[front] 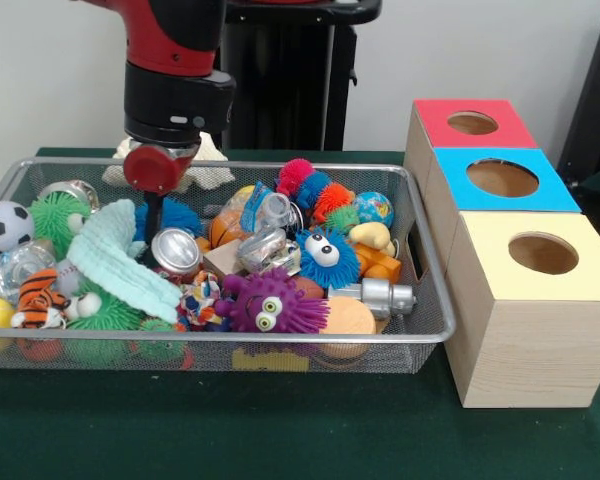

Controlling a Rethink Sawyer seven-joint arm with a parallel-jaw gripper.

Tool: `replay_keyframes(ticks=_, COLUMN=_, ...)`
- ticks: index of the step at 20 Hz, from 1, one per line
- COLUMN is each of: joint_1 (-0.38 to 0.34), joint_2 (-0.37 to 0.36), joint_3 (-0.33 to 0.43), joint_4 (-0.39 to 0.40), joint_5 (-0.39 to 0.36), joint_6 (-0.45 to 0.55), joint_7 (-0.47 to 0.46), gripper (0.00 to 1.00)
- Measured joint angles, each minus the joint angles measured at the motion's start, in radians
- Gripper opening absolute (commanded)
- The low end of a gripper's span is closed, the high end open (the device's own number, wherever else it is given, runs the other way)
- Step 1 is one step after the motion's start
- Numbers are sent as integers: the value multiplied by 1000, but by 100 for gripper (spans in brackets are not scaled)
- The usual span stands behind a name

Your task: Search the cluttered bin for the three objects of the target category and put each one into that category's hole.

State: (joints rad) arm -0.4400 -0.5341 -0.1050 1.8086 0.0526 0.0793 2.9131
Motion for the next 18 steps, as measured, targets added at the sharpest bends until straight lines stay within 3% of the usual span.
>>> replay_keyframes(ticks=14, joint_1=-41, joint_2=-3, joint_3=-1, joint_4=-39, joint_5=-11, joint_6=5, joint_7=0, gripper=0)
replay_keyframes(ticks=18, joint_1=-47, joint_2=-42, joint_3=-9, joint_4=-41, joint_5=-18, joint_6=85, joint_7=0, gripper=0)
